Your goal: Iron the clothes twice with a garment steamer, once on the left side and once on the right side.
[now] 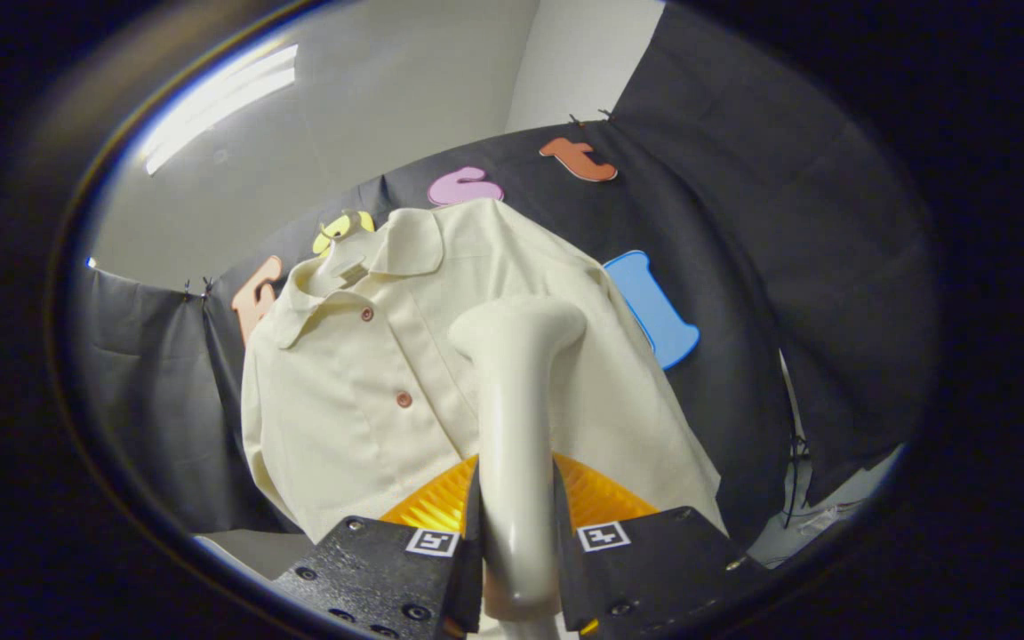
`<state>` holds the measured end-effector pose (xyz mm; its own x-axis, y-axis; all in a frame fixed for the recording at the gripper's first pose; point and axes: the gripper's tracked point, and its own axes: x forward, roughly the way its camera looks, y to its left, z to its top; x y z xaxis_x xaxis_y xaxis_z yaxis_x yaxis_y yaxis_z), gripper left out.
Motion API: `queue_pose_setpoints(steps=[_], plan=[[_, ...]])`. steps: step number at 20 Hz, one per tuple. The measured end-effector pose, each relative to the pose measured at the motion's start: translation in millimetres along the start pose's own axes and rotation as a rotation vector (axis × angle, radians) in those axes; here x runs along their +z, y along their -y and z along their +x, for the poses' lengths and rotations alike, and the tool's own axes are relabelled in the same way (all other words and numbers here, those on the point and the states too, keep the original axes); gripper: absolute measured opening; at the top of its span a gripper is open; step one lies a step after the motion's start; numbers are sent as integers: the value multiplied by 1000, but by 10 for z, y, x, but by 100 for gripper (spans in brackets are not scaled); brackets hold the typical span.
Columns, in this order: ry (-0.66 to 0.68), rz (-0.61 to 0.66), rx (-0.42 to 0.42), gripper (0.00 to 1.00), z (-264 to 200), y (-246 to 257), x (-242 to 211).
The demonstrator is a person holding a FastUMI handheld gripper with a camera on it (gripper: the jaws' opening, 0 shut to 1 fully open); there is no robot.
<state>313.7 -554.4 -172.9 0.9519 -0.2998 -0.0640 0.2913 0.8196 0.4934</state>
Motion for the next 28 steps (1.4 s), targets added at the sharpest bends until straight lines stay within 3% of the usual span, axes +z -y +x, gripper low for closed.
queue_pose_setpoints(steps=[28], plan=[[-206,140,-132,34,-830,788,-1522]])
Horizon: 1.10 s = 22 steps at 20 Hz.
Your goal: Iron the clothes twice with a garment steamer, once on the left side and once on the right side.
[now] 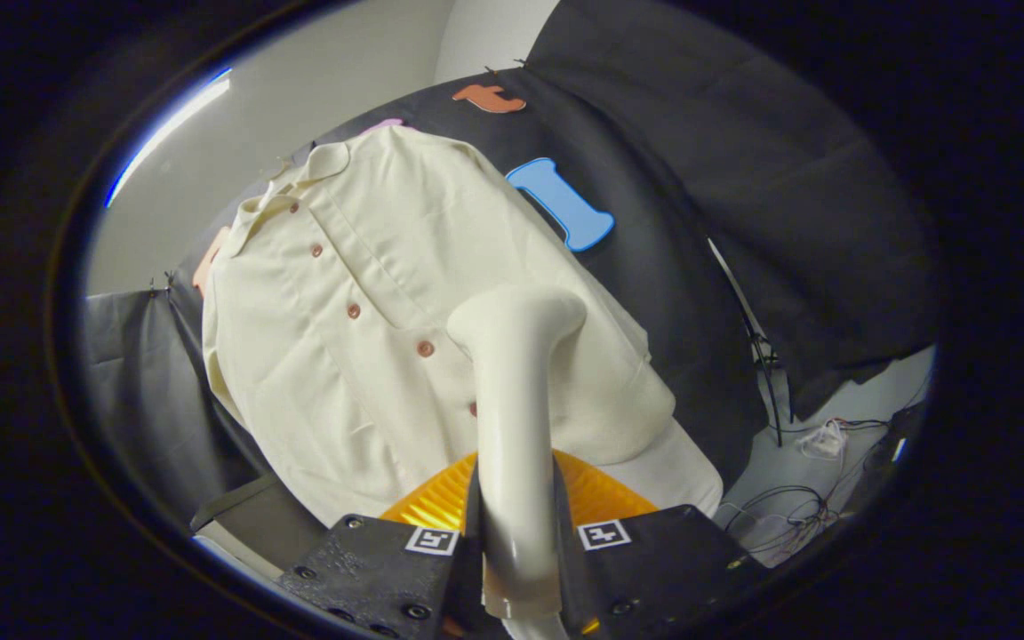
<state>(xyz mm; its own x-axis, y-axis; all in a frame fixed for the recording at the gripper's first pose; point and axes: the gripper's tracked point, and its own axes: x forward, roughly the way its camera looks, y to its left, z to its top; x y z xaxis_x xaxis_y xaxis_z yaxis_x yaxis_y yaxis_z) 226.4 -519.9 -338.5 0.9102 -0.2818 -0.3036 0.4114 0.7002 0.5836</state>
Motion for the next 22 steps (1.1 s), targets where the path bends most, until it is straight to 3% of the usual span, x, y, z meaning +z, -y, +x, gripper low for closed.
queue_pose_setpoints(steps=[4,8,22], plan=[[-35,39,-38,34,-157,63,-183],[-51,87,-18,34,-444,-101,-322],[-105,41,215,34,-1820,-1941,-984]])
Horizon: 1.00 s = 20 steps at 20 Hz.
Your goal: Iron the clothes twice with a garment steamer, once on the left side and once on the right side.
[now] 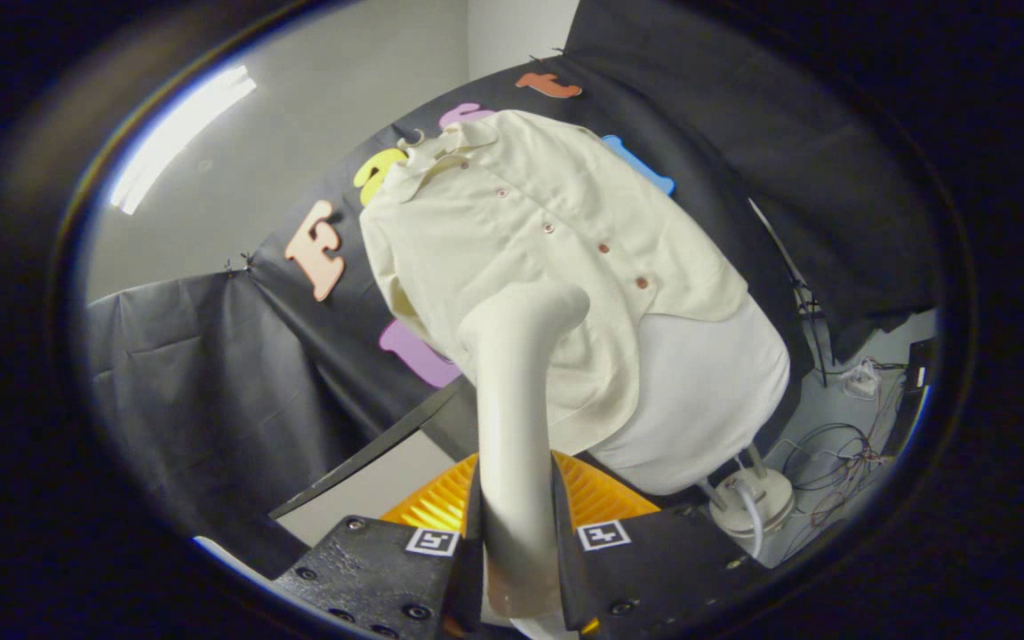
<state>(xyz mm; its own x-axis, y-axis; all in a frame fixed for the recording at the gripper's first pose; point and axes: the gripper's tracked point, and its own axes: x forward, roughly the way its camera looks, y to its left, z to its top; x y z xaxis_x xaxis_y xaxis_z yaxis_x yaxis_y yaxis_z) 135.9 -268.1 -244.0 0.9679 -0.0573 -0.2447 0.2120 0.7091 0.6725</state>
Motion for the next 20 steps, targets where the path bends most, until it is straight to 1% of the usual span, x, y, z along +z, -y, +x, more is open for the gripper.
queue_pose_setpoints(steps=[5,7,10,13,15,17,20], plan=[[18,-116,51,34,-324,-681,-240],[30,-139,81,34,-454,-960,-347],[36,-146,101,34,-672,-1284,-532],[23,-167,141,34,-882,-1621,-710],[0,-224,153,34,-899,-1768,-796],[4,-288,136,34,-873,-1824,-832],[16,-315,139,34,-902,-1910,-903]])
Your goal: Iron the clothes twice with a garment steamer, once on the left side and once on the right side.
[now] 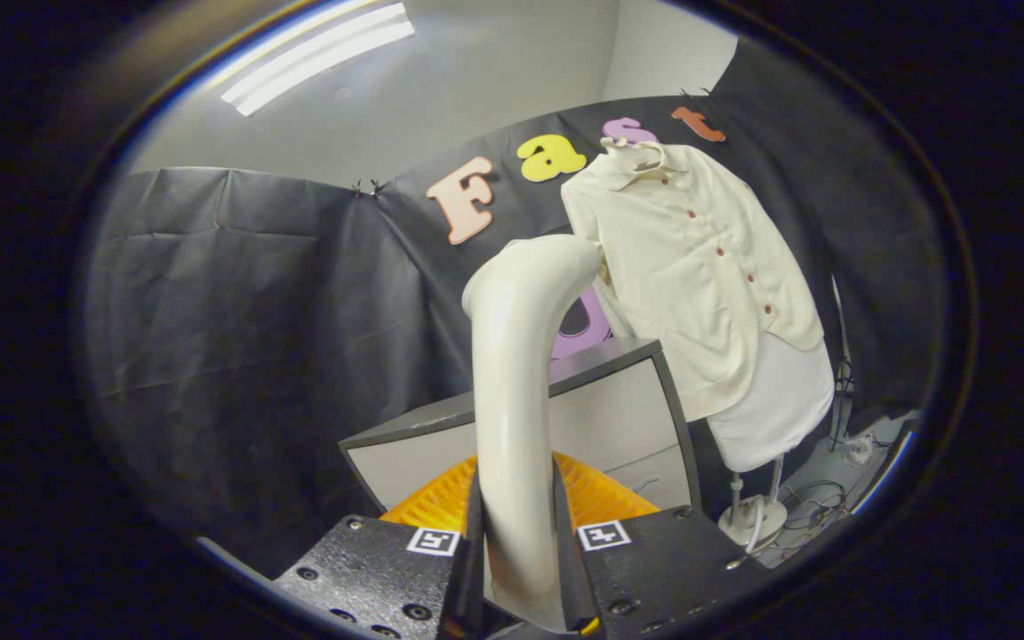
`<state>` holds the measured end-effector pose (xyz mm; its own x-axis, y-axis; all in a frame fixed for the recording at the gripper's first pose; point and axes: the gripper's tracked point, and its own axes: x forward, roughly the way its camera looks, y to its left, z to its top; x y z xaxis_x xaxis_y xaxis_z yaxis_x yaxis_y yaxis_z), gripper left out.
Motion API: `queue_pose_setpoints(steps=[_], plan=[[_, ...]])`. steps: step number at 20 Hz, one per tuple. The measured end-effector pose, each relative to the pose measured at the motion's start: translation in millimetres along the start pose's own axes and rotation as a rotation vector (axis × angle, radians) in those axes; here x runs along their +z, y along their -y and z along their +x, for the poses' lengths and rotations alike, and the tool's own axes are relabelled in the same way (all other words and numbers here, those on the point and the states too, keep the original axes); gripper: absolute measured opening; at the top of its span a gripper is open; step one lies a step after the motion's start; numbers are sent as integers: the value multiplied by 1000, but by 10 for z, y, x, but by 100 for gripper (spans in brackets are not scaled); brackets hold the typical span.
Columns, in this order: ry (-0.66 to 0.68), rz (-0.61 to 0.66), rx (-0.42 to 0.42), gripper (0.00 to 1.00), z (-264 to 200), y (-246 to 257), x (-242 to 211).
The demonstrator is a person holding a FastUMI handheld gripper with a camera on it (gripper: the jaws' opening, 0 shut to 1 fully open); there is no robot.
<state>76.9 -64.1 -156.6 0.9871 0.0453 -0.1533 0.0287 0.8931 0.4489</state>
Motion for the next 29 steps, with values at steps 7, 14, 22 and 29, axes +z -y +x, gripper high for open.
queue_pose_setpoints(steps=[7,14,22,29], plan=[[5,-73,19,34,-223,-251,11],[53,-194,47,34,-414,-625,121],[36,-253,34,34,-445,-713,44],[42,-239,38,34,-496,-752,35]])
